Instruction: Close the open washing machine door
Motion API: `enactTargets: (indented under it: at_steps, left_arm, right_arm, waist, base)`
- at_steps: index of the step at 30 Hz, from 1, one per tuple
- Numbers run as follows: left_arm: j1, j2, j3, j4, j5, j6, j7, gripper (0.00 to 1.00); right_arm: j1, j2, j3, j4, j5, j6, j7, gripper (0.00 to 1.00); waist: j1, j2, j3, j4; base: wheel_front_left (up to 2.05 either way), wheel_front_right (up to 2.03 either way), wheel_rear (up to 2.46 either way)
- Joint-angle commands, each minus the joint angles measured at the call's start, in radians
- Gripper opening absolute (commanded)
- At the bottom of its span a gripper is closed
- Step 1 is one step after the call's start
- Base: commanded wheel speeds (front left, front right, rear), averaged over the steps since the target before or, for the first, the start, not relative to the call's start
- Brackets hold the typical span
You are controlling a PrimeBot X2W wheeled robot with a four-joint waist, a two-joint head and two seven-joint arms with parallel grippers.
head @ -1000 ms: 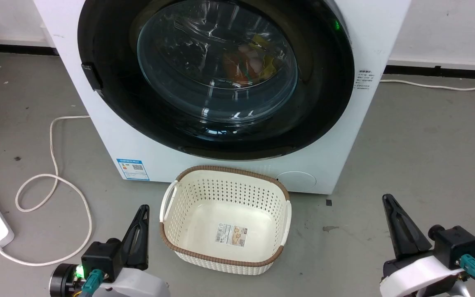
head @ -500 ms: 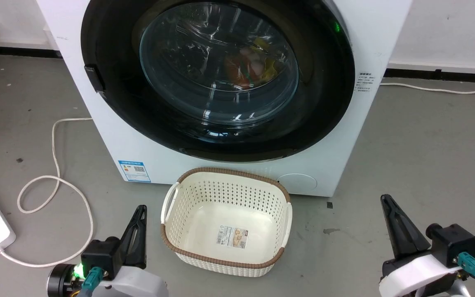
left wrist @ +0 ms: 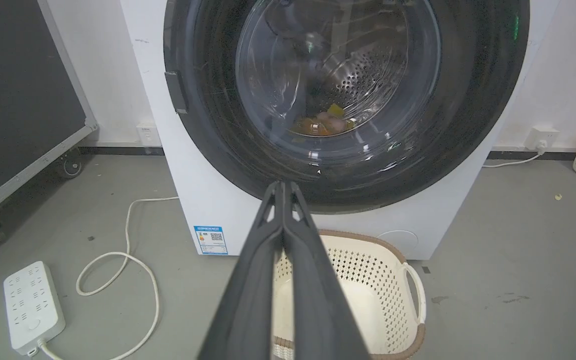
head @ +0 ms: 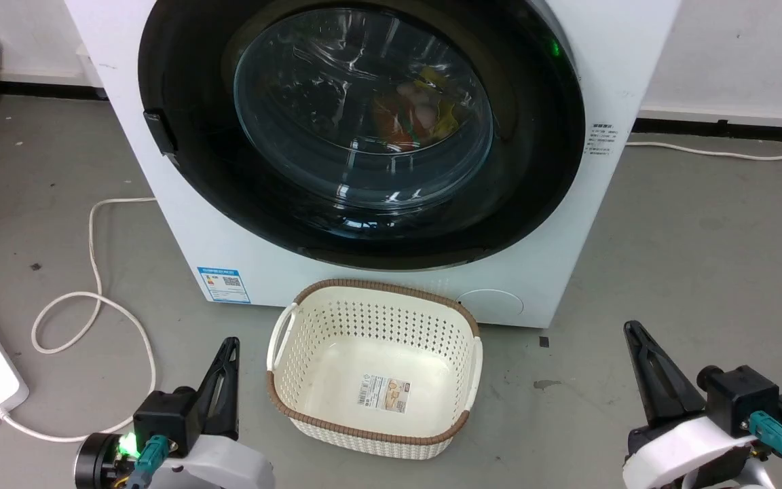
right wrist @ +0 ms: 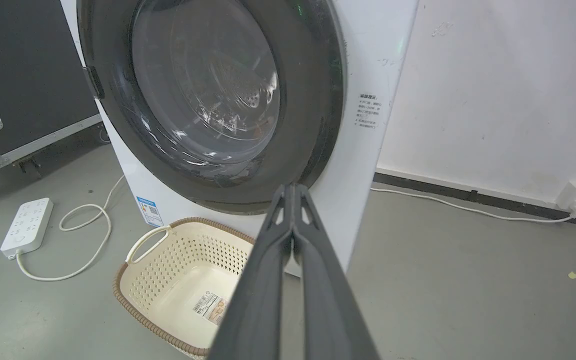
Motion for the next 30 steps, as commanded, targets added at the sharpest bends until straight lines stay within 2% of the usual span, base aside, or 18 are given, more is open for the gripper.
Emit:
enactTargets:
  at_steps: [1, 30]
  left_arm:
    - [-0.003, 0.000, 0.002, -0.005, 0.009, 0.008, 0.006, 0.00]
    - [-0.005, -0.002, 0.014, -0.024, 0.034, 0.034, 0.063, 0.00]
  right_arm:
    - [0.017, 0.003, 0.002, -0.010, -0.008, 0.000, 0.006, 0.00]
    - [0.023, 0.005, 0.008, -0.033, -0.021, -0.001, 0.063, 0.00]
  waist:
    - [0.0000, 0.0000, -0.001, 0.000]
    - [0.0000, 0.0000, -0.019, 0.008]
  base:
    - [0.00, 0.00, 0.00]
    - [0.00, 0.00, 0.00]
